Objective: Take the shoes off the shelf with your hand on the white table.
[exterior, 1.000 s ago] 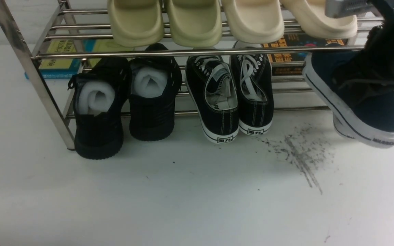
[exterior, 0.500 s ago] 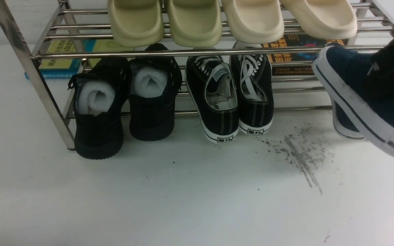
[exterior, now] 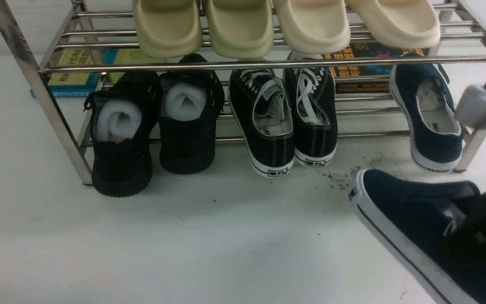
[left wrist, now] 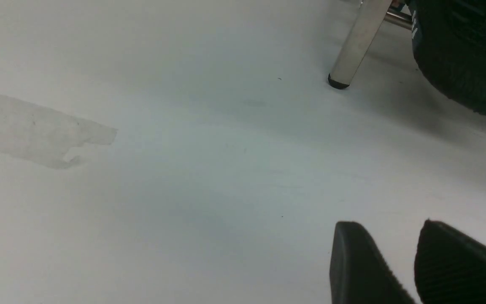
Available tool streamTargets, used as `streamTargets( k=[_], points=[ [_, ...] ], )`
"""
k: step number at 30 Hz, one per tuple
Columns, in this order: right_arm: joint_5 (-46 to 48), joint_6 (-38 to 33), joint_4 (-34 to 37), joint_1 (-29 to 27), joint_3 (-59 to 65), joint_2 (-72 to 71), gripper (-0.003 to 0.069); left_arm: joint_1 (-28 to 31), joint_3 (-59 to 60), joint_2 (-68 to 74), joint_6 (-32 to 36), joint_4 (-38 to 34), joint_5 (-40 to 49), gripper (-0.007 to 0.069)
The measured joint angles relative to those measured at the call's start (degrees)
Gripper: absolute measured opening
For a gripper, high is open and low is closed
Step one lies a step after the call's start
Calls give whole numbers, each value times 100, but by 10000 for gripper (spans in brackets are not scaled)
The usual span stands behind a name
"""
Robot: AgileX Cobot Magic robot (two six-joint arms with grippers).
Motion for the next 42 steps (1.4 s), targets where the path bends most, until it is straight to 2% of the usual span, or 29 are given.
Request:
streamTargets(
  k=[4, 8, 9, 12, 13, 14, 15, 16, 18, 19, 23, 30, 35, 42],
  points=[
    [-87, 81, -5, 396, 158, -13, 41, 0, 0, 0, 0, 0, 0, 242],
    [-666, 443, -26, 1325, 271, 1, 42, 0, 0, 0, 0, 0, 0, 242],
    [-698, 465, -26, 1373, 271, 2, 42, 0, 0, 0, 0, 0, 0, 242],
    [-1292, 1012, -272, 2177, 271, 178, 43, 0, 0, 0, 0, 0, 0, 242],
    [-1363, 1092, -356, 2265, 271, 237, 43, 0, 0, 0, 0, 0, 0, 242],
    [-1637, 1428, -572, 2589, 271, 409, 43, 0, 0, 0, 0, 0, 0, 242],
    [-1671, 1472, -645, 2627, 271, 468, 43, 0, 0, 0, 0, 0, 0, 242],
    [-1971, 1877, -924, 2928, 271, 736, 43, 0, 0, 0, 0, 0, 2, 242],
    [-2230, 2271, -1258, 3161, 257, 1122, 43, 0, 0, 0, 0, 0, 2, 242],
    [-2255, 2312, -1258, 3182, 252, 1122, 43, 0, 0, 0, 0, 0, 2, 242],
    [-2676, 3149, -2015, 3486, 7, 1992, 44, 0, 0, 0, 0, 0, 2, 242],
    [-3250, 4209, -3076, 3550, -269, 2884, 44, 0, 0, 0, 0, 0, 2, 242],
    [-3936, 4569, -3186, 3582, -313, 3410, 44, 0, 0, 0, 0, 0, 2, 242],
    [-4452, 4629, -3191, 3590, -318, 3902, 48, 0, 0, 0, 0, 0, 2, 242]
  ],
)
